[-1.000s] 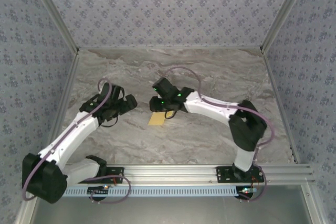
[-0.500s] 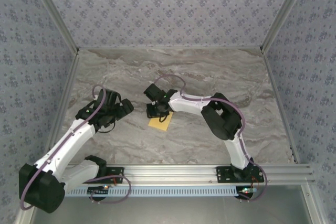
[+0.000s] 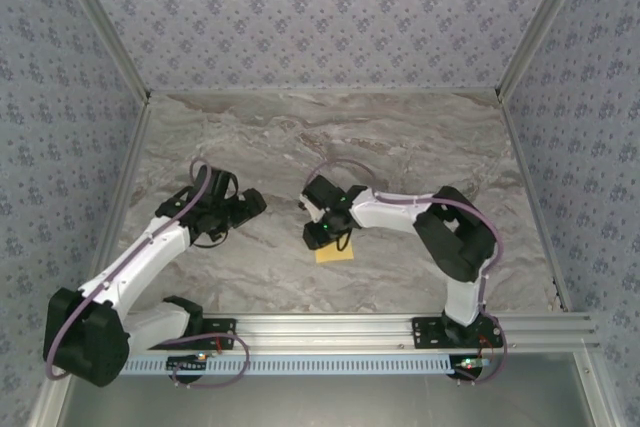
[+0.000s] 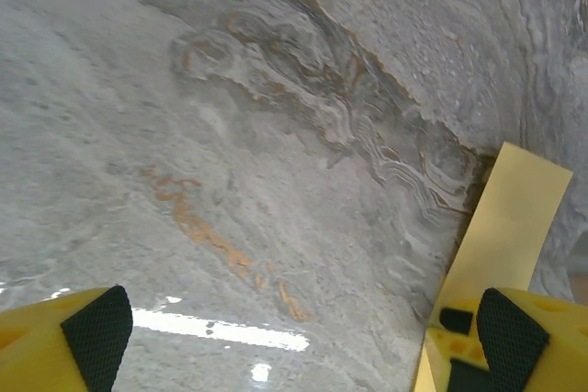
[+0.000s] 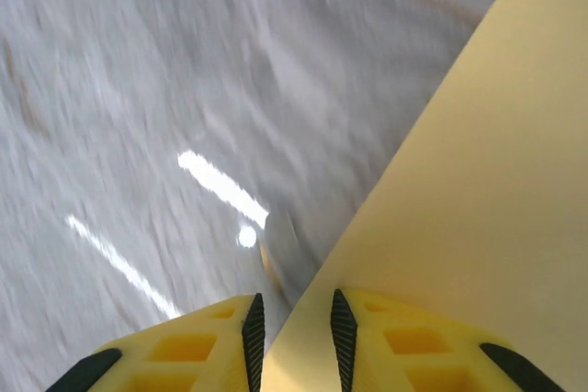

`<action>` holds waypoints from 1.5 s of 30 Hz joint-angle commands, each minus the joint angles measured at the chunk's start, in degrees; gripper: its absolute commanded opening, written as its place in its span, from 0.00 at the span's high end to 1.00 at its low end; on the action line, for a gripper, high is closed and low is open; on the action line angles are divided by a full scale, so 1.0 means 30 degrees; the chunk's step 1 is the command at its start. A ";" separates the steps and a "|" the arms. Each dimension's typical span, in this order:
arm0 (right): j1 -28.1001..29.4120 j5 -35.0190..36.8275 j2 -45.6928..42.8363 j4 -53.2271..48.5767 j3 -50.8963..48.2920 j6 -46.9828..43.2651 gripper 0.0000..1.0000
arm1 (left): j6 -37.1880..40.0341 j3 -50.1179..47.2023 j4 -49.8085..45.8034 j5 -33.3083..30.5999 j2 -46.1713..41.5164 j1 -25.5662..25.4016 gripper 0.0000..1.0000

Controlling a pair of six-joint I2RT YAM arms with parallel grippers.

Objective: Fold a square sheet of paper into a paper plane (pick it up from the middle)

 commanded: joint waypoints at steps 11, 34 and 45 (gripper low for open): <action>-0.4472 -0.2240 -0.9503 0.2233 -0.6550 0.8094 0.37 | -0.0453 0.0906 0.9067 0.5058 0.4750 -0.4628 0.41; -0.6798 -0.6179 -1.1574 0.5766 -1.2721 1.0600 0.47 | -0.1046 0.2939 1.0708 0.5661 1.0444 -0.6584 0.65; -0.6119 -0.6588 -1.0442 0.7749 -1.2917 1.2040 0.72 | -0.1090 0.2846 1.0707 0.5542 1.0743 -0.6599 0.66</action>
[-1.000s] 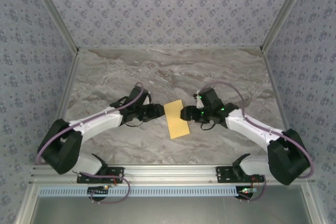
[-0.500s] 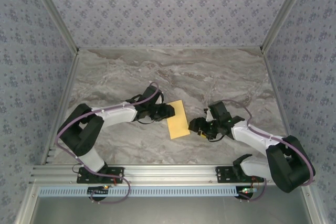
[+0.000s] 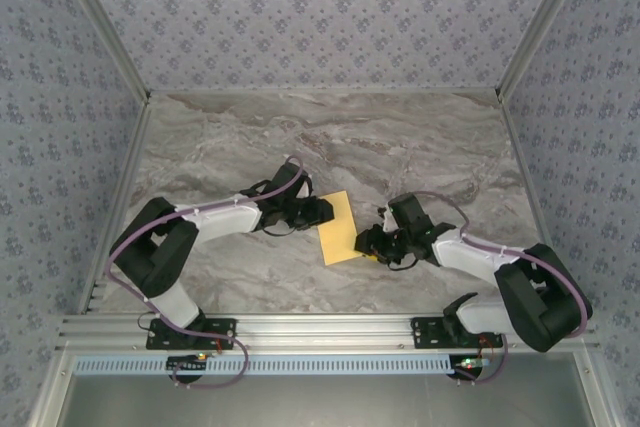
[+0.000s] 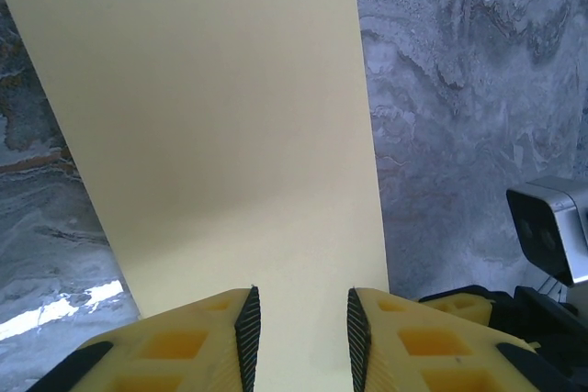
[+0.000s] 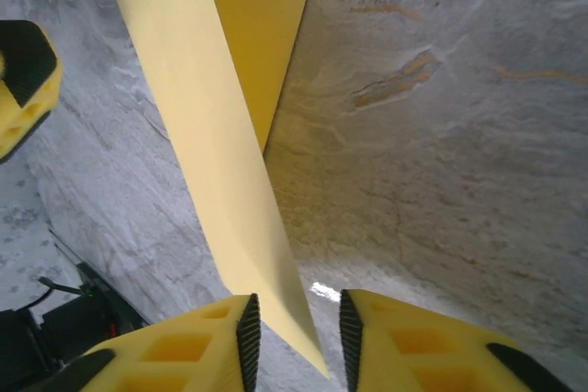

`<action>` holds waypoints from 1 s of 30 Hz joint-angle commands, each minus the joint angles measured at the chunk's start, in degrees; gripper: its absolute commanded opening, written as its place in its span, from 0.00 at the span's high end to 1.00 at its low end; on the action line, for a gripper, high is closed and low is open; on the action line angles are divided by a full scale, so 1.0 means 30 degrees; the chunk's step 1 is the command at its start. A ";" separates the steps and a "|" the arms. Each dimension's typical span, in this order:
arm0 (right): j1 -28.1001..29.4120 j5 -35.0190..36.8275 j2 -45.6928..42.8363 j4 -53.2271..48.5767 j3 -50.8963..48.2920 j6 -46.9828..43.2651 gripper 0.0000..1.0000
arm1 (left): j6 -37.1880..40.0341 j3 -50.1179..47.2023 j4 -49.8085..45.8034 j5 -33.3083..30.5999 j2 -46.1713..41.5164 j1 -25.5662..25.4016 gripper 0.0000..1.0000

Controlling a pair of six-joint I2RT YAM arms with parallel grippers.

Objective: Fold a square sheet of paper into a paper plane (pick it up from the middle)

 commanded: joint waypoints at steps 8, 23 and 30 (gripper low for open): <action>0.0071 -0.0016 -0.0297 -0.0711 -0.0122 0.1190 0.89 | -0.0019 0.0115 0.1087 -0.0004 0.1499 -0.0121 0.69; 0.0892 0.0267 0.1993 -0.2005 0.2942 0.1164 0.96 | 0.0332 0.0711 -0.0708 -0.0686 0.3064 -0.0136 0.74; 0.1804 0.0639 0.3763 -0.0439 0.4204 0.1414 0.95 | 0.0808 0.0844 -0.1076 -0.0706 0.2635 -0.0143 0.74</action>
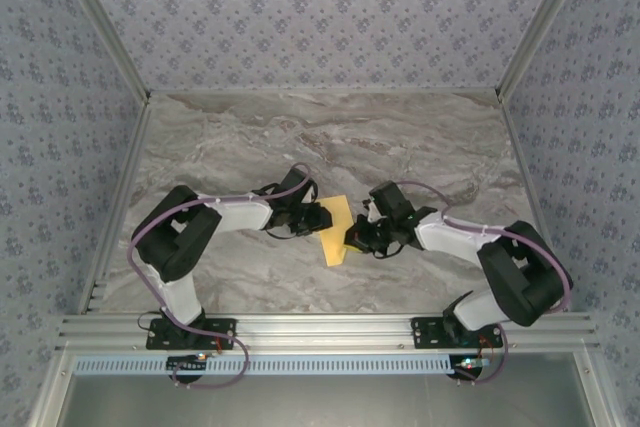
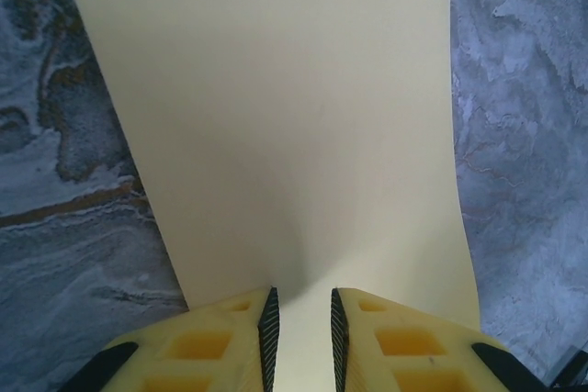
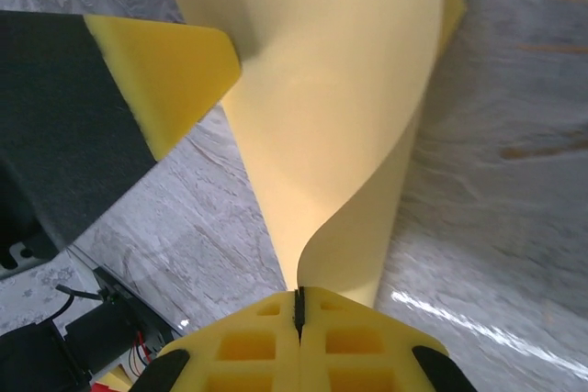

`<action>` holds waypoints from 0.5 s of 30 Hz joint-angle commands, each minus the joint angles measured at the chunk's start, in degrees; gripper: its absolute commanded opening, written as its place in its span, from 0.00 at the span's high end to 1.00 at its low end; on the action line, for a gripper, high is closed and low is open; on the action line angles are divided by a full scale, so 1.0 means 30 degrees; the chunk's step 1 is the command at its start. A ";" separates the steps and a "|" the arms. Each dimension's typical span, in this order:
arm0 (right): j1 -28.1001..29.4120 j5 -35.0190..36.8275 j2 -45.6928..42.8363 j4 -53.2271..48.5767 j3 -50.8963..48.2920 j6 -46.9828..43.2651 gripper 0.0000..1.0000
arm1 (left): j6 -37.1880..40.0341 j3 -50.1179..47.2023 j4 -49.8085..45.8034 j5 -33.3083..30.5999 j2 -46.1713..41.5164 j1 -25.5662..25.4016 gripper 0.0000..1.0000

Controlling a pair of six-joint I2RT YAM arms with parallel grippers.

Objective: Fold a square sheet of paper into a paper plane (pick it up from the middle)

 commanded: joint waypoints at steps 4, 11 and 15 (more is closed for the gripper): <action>0.0774 0.1096 0.1472 0.1926 0.0894 0.0556 0.95 | 0.0894 0.0538 -0.0799 -0.0100 -0.0753 -0.0119 0.74; 0.1194 0.1716 0.2453 0.4110 0.0856 0.0746 0.95 | 0.1175 0.0601 -0.1150 -0.1759 -0.1921 0.0518 0.76; 0.1269 0.1828 0.2931 0.4553 0.0847 0.0671 0.96 | 0.1249 0.0884 -0.1203 -0.1623 -0.0976 0.0895 0.81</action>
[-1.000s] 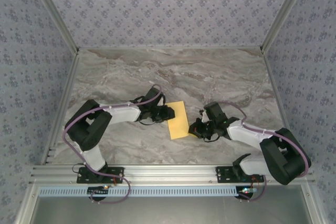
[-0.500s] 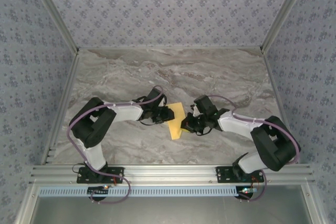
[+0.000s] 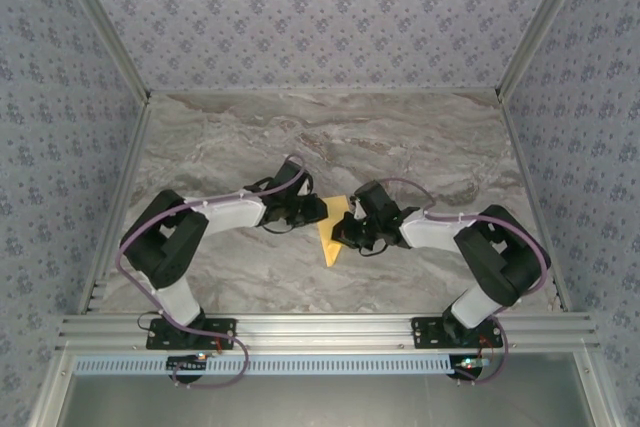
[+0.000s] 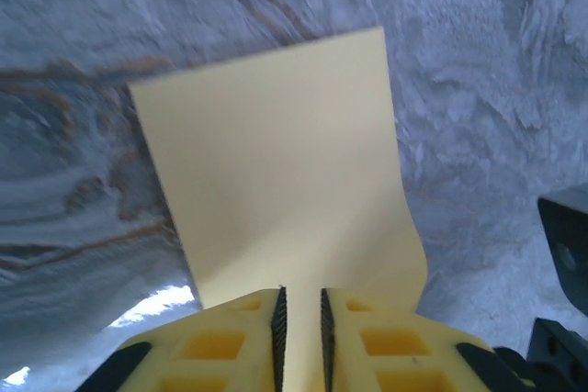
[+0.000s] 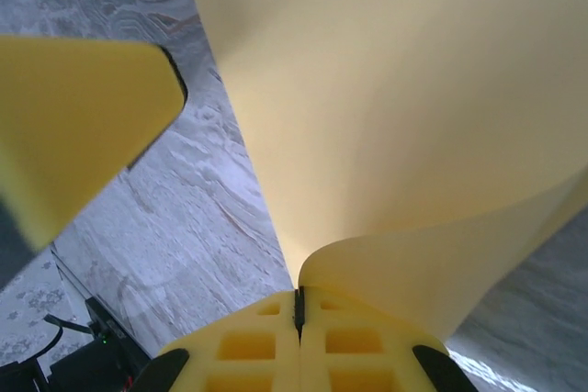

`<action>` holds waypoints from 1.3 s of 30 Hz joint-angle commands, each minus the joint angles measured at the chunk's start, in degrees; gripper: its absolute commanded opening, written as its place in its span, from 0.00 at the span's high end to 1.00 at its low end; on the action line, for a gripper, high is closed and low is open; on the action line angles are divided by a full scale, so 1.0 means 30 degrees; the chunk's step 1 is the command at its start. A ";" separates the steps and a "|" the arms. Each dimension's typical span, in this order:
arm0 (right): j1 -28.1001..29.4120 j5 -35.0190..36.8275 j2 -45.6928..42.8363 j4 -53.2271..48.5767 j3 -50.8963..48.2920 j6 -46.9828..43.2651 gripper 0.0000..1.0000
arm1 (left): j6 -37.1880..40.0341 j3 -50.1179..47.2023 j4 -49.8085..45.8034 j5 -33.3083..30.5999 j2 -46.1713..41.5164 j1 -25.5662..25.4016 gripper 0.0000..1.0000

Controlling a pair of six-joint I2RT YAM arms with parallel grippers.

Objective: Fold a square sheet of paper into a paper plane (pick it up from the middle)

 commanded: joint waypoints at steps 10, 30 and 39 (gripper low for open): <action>0.0263 0.0593 0.1209 0.1977 0.0217 0.0256 0.95 | 0.0597 0.1474 -0.1146 -0.0254 0.2016 0.0236 0.86; 0.0329 0.1300 0.1549 0.1641 0.0109 -0.0027 0.95 | 0.0646 0.1472 -0.1889 -0.0457 0.2353 0.0220 0.89; 0.0387 0.1872 0.1287 0.1641 -0.0096 0.0095 0.95 | 0.0567 0.1474 -0.1985 -0.0458 0.2463 0.0210 0.90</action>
